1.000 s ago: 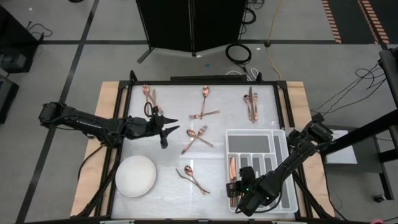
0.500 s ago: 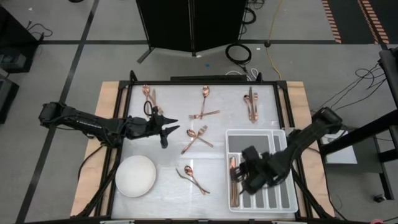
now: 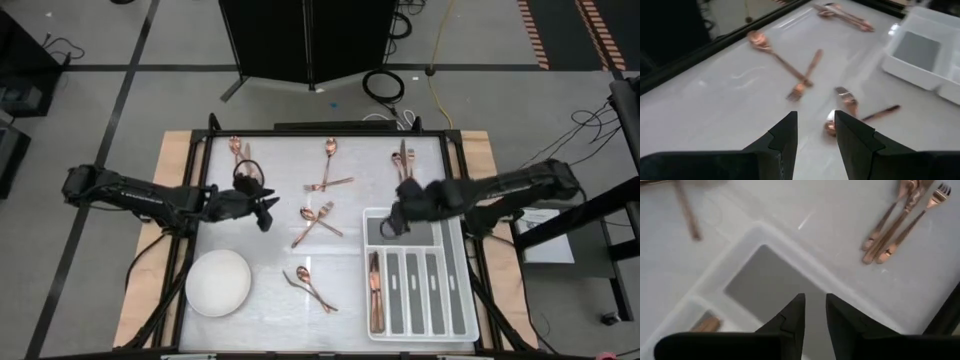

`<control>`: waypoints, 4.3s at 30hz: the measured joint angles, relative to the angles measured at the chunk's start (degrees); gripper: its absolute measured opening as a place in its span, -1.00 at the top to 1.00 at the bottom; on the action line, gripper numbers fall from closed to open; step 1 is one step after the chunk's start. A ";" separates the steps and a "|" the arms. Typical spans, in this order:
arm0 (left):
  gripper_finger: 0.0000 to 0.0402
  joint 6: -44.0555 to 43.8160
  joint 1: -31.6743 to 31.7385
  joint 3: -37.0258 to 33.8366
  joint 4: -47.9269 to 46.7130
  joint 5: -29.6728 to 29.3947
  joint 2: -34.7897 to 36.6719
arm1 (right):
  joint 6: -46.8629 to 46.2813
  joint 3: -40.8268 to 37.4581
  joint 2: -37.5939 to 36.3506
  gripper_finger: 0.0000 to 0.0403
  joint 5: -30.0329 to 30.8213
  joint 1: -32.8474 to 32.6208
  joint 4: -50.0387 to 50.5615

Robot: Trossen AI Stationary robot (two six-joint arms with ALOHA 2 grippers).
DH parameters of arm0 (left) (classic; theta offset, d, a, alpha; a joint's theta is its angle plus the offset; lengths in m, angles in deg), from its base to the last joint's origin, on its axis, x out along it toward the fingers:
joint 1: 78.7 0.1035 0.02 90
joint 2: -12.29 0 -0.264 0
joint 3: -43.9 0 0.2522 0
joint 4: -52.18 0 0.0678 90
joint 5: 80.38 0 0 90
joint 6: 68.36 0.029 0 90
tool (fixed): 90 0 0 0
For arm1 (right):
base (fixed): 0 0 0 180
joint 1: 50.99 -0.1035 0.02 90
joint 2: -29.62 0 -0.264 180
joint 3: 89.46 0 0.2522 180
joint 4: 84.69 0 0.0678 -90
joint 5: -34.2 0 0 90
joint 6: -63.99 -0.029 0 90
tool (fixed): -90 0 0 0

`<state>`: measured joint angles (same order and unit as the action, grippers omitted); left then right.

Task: Sort silverware
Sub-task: Put the right brown knife in the white silverware organizer

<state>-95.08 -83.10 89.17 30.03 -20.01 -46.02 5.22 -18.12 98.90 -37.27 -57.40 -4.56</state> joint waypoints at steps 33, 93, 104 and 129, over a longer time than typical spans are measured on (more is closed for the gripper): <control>0.35 10.81 10.80 0.07 9.56 11.89 -9.22 | 40.24 -8.24 20.39 0.67 -17.22 52.66 -26.50; 0.35 11.06 10.86 0.07 9.48 14.56 -9.22 | 35.82 -7.86 13.83 0.93 -15.73 55.92 -32.05; 0.35 11.04 10.87 0.07 9.48 14.56 -9.22 | 30.44 -7.80 7.47 0.92 -31.75 55.96 -31.86; 0.35 13.73 10.87 0.07 10.11 14.91 -9.20 | -0.82 -7.71 0.57 0.92 -22.41 15.49 -32.65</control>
<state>-81.35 -72.22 89.24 40.14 -5.10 -55.22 4.40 -25.83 99.47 -59.68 -41.91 -37.21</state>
